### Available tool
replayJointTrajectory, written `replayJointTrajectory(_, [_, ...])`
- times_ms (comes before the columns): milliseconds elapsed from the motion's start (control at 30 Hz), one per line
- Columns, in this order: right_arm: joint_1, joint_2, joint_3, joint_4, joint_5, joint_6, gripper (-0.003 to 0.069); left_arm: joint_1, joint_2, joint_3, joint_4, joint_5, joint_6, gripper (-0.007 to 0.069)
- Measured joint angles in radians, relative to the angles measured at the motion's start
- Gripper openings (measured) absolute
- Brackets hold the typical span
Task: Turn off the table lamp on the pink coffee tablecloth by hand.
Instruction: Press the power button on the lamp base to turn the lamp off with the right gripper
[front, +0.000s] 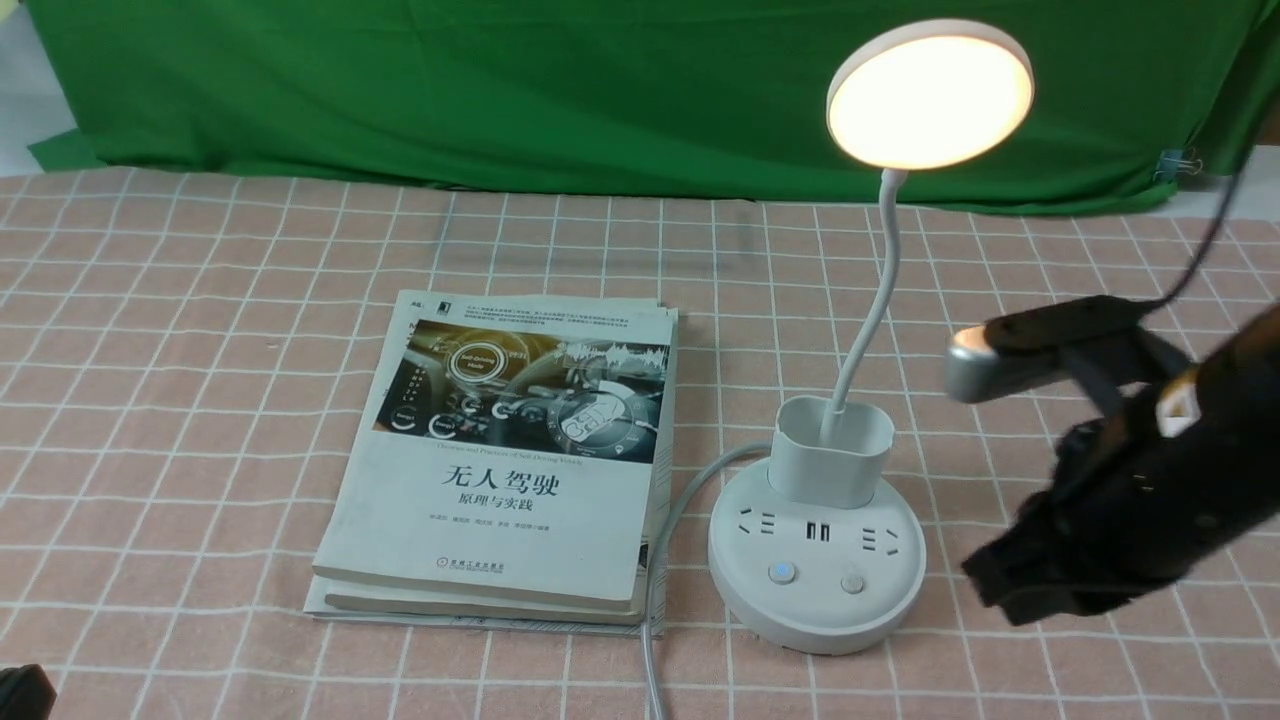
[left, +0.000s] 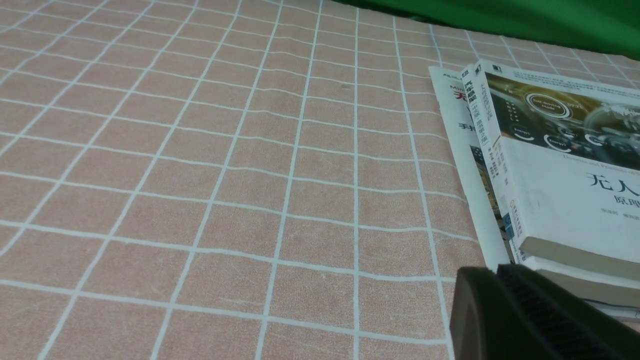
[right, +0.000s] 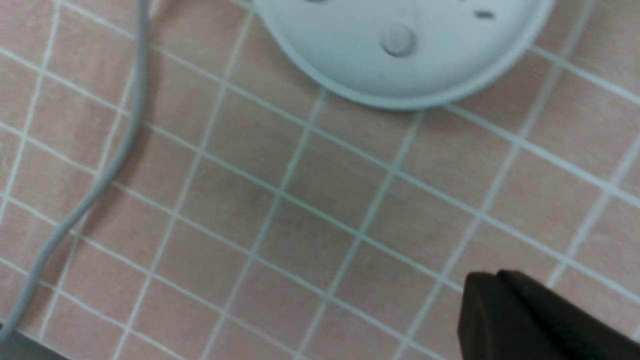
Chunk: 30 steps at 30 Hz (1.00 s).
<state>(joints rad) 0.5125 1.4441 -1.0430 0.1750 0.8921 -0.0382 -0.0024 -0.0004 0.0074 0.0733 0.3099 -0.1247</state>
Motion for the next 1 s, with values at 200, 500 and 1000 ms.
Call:
replayJointTrajectory(200, [0.049, 0.191, -0.117, 0.001, -0.025, -0.005, 0.0041, 0.000, 0.000, 0.000, 0.000, 0.000, 0.000, 0.0006])
replayJointTrajectory(500, [0.049, 0.281, -0.151, 0.004, -0.098, -0.006, 0.0041, 0.000, 0.000, 0.000, 0.000, 0.000, 0.000, 0.0006])
replayJointTrajectory(1000, [0.049, 0.393, -0.166, 0.005, -0.096, -0.007, 0.0042, 0.000, 0.000, 0.000, 0.000, 0.001, 0.000, 0.0006])
